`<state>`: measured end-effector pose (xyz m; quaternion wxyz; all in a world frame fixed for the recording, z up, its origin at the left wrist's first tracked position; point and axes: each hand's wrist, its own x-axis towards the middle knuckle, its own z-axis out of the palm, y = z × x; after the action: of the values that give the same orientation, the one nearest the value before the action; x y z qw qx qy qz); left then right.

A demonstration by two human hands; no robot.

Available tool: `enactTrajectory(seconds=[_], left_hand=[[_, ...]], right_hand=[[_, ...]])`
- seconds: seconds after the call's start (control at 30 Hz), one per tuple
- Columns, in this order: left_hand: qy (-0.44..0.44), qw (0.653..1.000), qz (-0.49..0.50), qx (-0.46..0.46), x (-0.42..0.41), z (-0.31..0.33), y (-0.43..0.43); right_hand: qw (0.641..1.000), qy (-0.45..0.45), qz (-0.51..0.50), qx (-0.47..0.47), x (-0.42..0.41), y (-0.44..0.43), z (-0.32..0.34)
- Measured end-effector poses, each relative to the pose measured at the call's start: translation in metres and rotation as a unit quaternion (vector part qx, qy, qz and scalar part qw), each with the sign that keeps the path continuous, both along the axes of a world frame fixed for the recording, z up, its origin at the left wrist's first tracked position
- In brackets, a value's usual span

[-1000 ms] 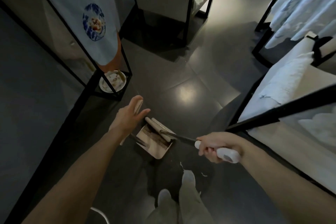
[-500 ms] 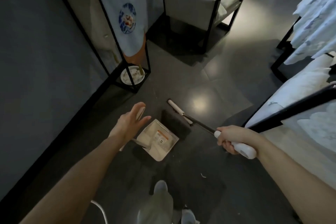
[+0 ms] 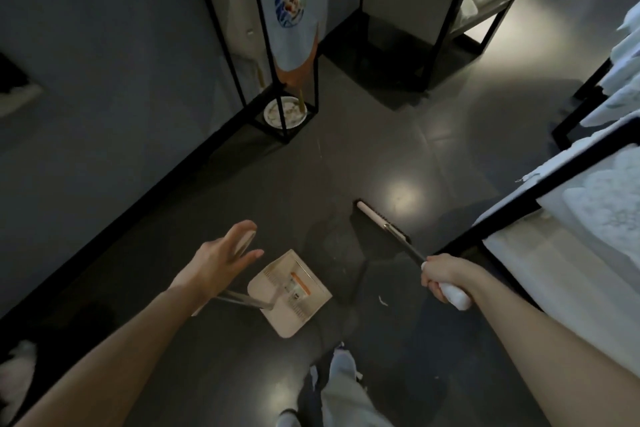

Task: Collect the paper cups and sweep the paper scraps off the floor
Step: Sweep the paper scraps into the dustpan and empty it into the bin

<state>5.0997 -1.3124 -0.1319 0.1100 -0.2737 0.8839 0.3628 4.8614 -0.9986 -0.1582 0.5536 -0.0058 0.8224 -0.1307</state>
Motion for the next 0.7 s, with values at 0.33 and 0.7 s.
enactTrajectory(seconds=[0.33,0.7], left_hand=[[0.035,0.999,-0.04,-0.012,0.054,-0.019,0.053],[0.059,0.998,0.03,0.009,0.102,-0.017,0.099]], right_hand=[[0.997,-0.061,-0.048,-0.022,0.158,0.018,0.008],[0.96,-0.178,-0.201,-0.075,0.251,0.077,0.062]])
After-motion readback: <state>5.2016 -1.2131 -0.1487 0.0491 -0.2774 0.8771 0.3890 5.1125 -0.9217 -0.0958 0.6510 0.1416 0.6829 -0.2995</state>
